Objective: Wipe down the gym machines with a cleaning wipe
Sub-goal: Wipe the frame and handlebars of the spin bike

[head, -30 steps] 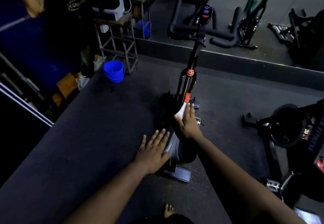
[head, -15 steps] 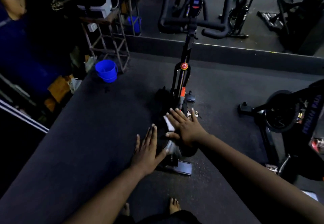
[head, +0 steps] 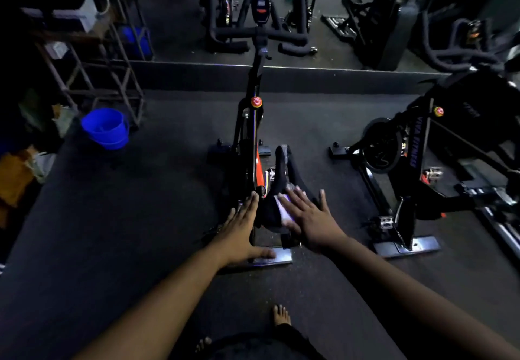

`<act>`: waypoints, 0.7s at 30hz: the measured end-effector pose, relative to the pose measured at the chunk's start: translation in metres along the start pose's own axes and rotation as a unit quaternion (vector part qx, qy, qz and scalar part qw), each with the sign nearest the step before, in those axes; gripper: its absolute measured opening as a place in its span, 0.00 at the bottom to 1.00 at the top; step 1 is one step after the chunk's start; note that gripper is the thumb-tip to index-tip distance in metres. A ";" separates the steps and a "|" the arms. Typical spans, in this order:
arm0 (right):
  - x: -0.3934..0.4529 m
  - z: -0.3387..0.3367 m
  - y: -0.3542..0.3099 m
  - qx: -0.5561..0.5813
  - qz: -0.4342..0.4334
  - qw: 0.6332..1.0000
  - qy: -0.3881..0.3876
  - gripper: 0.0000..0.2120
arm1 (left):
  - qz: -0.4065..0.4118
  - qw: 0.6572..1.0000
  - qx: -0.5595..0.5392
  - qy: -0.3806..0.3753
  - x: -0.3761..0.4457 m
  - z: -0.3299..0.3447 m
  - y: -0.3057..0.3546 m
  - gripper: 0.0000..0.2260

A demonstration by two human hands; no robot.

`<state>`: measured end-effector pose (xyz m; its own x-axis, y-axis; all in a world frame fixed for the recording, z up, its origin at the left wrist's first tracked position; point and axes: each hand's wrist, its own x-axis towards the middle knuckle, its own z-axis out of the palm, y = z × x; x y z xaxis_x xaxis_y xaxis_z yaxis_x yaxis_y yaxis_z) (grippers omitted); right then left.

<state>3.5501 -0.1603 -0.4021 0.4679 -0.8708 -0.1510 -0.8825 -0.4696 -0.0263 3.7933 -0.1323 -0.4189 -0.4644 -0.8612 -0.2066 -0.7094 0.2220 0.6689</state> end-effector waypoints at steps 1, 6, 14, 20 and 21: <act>0.004 -0.003 -0.012 0.012 0.044 0.999 0.003 0.37 | 0.004 1.000 -0.018 0.001 0.001 -0.003 -0.002 0.69; 0.006 0.014 -0.075 0.014 0.050 0.998 0.030 0.29 | 0.017 0.997 -0.072 0.005 0.005 -0.008 -0.018 0.70; -0.007 0.010 0.002 0.233 0.276 0.932 0.025 0.40 | 0.031 0.998 0.054 0.004 0.033 -0.011 0.013 0.59; 0.027 0.002 0.034 0.376 0.198 0.905 -0.003 0.34 | -0.004 0.978 0.205 -0.033 0.073 -0.005 0.042 0.49; 0.015 0.004 0.035 0.385 0.180 0.905 0.004 0.34 | -0.009 0.976 0.214 -0.040 0.079 -0.001 0.043 0.47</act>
<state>3.5258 -0.1891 -0.4094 0.1402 -0.9500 -0.2791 -0.7481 0.0830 -0.6583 3.7271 -0.1915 -0.4058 -0.4769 -0.8325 -0.2818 -0.8667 0.3919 0.3087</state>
